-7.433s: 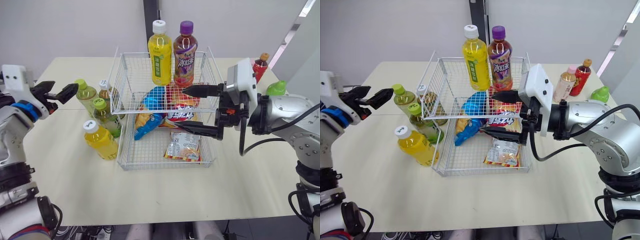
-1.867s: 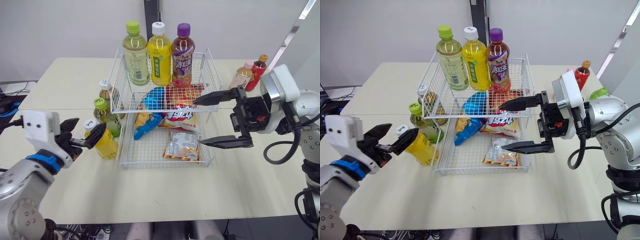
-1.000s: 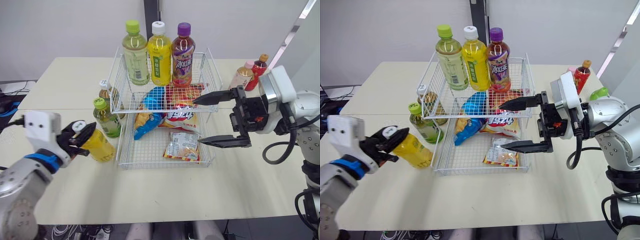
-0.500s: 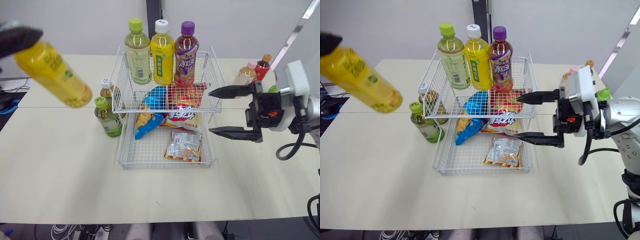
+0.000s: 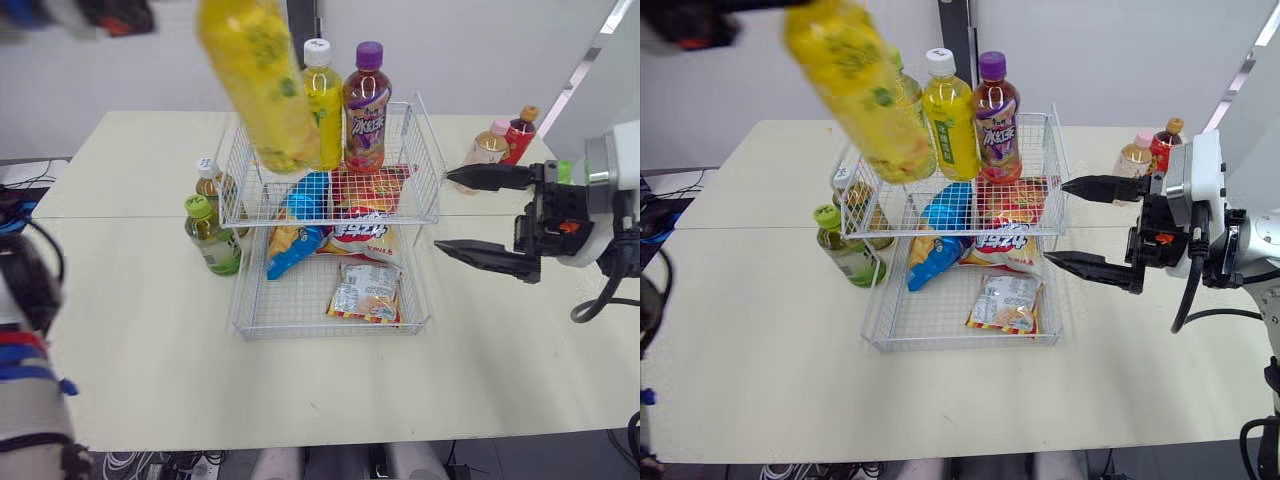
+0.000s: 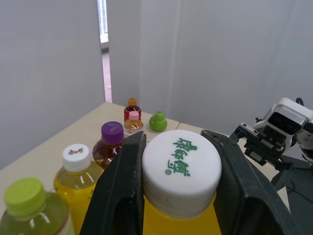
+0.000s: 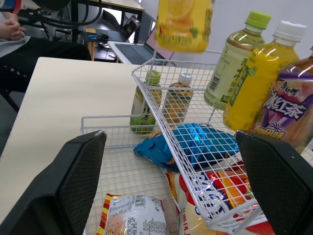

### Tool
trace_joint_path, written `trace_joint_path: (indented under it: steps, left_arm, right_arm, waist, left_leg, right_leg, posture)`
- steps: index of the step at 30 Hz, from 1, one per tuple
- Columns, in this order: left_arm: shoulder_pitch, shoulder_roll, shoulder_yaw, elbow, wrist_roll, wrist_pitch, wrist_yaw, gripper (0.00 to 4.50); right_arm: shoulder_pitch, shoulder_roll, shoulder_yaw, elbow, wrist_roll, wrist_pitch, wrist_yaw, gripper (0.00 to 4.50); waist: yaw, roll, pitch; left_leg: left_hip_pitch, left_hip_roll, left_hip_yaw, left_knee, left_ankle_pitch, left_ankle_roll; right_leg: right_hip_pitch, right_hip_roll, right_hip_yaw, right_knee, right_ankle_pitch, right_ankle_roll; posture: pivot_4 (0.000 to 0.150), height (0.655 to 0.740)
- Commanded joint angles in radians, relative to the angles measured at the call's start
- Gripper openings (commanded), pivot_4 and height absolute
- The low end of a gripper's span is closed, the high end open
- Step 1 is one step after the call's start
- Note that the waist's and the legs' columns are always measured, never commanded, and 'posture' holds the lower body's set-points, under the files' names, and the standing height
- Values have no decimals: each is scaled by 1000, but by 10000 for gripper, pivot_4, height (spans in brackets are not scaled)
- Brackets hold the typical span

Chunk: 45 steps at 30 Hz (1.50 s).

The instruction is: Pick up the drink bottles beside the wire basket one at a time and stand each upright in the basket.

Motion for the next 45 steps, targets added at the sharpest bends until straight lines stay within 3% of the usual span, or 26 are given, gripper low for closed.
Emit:
trace_joint_path:
  steps: [1,12,20,28,38,45]
  left_arm:
    - [-45,-55,-30,16,76,-96,-40,13668]
    - [-10,-272,-151,141,303,-333,-139,13668]
    - [5,-312,-167,191,400,-396,-197,13668]
    - [25,-339,-148,175,417,-373,-224,13668]
    - [-16,-312,-150,164,431,-362,-304,44755]
    - [-35,-196,-103,124,404,-300,-351,44755]
  right_arm:
    - [9,-17,-51,-34,10,-13,-22,45000]
    - [47,-23,-125,-63,29,-10,-95,45000]
    - [66,-26,-125,-70,20,-27,-103,45000]
    - [65,-26,-110,-86,18,-26,-120,45000]
    - [74,-29,-109,-97,18,-22,-132,45000]
    - [70,-35,-108,-99,23,-15,-135,45000]
  waist:
    - [-2,0,0]
    - [-4,4,2]
    - [-4,4,2]
    - [-3,4,2]
    - [-4,4,2]
    - [-6,5,2]
  left_leg:
    - [-1,0,0,0,0,0]
    - [-4,-1,0,0,0,0]
    - [-4,-1,0,1,0,0]
    - [-5,-1,-1,1,0,0]
    - [-4,-1,-1,1,0,0]
    - [-4,-1,-1,1,0,0]
  right_leg:
    - [-1,0,0,0,0,0]
    - [-3,-1,0,-1,0,0]
    - [-3,0,0,-1,0,0]
    - [-3,0,-1,-1,0,0]
    - [-3,0,-1,0,0,0]
    - [-3,0,-1,0,0,0]
  posture:
    - [1500,7400]
    - [1500,7400]
    - [1500,7400]
    - [1500,7400]
    - [1500,7400]
    - [1500,7400]
